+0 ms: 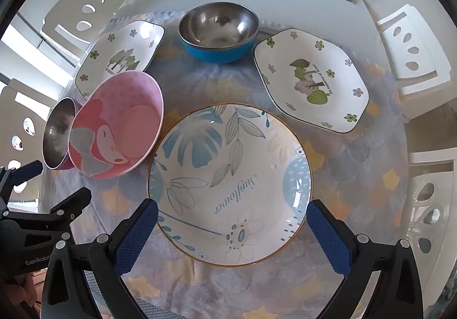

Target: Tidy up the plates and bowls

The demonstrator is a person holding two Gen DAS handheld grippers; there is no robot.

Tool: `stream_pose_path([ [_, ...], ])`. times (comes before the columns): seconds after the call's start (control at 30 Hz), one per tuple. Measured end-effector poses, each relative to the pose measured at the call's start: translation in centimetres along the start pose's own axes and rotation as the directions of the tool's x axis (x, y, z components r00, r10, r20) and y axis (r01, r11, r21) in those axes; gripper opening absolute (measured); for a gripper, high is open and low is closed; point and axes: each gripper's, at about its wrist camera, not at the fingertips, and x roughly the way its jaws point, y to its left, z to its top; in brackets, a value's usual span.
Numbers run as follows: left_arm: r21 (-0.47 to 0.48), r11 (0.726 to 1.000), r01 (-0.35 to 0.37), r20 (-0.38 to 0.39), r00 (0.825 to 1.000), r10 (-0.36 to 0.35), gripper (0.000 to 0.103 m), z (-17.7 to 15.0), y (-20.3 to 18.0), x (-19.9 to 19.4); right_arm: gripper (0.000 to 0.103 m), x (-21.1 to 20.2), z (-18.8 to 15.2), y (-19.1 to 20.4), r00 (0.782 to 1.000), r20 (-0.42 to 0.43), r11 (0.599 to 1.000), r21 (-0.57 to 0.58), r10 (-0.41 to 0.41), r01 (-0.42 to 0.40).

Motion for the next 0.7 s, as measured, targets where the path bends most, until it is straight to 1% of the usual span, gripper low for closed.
stream_pose_path([
  [0.13, -0.002, 1.0, 0.008, 0.001, 1.0, -0.008, 0.102, -0.1, 0.0, -0.1, 0.103, -0.2, -0.2, -0.1, 1.0, 0.004, 1.0, 0.008, 0.004, -0.004],
  [0.27, -0.022, 0.998, 0.063, 0.003, 0.998, -0.063, 0.102, -0.4, -0.1, -0.2, 0.103, -0.3, -0.3, 0.0, 1.0, 0.003, 1.0, 0.012, 0.016, -0.016],
  [0.37, -0.016, 0.999, 0.052, 0.014, 0.999, -0.052, 0.102, -0.6, -0.5, -0.4, 0.103, -0.2, -0.6, 0.2, 0.999, -0.003, 0.999, 0.016, 0.036, -0.035],
  [0.57, -0.007, 0.999, 0.044, 0.019, 0.999, -0.044, 0.102, -0.8, -0.9, -0.5, 0.103, -0.4, -0.9, 0.8, 1.0, 0.0, 0.999, -0.004, 0.032, -0.032],
  [0.7, -0.005, 0.999, 0.052, 0.025, 0.998, -0.052, 0.102, -0.7, -0.7, -0.6, 0.103, -0.5, -1.0, 0.8, 1.0, 0.005, 1.0, -0.009, 0.029, -0.029],
])
